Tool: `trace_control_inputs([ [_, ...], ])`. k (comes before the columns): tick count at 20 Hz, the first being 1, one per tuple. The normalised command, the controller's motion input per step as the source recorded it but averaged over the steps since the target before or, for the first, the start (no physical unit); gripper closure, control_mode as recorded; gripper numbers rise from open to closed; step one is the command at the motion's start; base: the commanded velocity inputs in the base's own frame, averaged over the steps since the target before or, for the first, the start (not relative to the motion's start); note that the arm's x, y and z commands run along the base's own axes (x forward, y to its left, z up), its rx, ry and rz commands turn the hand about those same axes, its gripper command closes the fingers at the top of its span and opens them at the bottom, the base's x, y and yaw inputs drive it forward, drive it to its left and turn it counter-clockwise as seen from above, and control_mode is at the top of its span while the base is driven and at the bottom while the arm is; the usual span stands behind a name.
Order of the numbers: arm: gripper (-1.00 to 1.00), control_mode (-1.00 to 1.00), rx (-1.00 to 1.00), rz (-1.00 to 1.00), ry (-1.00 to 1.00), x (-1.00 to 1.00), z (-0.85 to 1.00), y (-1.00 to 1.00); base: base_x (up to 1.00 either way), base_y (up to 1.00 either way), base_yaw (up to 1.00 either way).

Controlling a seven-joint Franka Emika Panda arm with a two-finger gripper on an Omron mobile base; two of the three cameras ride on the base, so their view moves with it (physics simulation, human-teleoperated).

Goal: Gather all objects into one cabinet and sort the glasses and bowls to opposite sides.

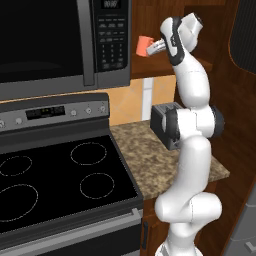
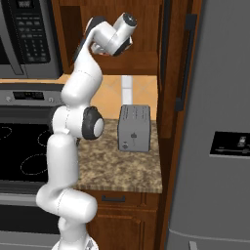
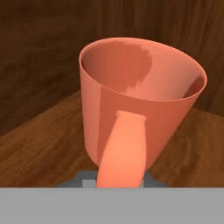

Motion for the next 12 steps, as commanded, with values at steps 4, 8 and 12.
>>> trace_control_inputs([
  [4, 1.00, -1.00, 0.00, -0.13, -0.01, -0.62, 0.00, 0.01, 0.00, 0.00, 0.00],
  [8, 1.00, -1.00, 0.00, -0.15, 0.00, -0.89, -0.09, -0.04, 0.00, 0.00, 0.00],
  [12, 1.00, -1.00, 0.00, -0.11, -0.03, -0.96, -0.01, 0.00, 0.00, 0.00, 0.00],
])
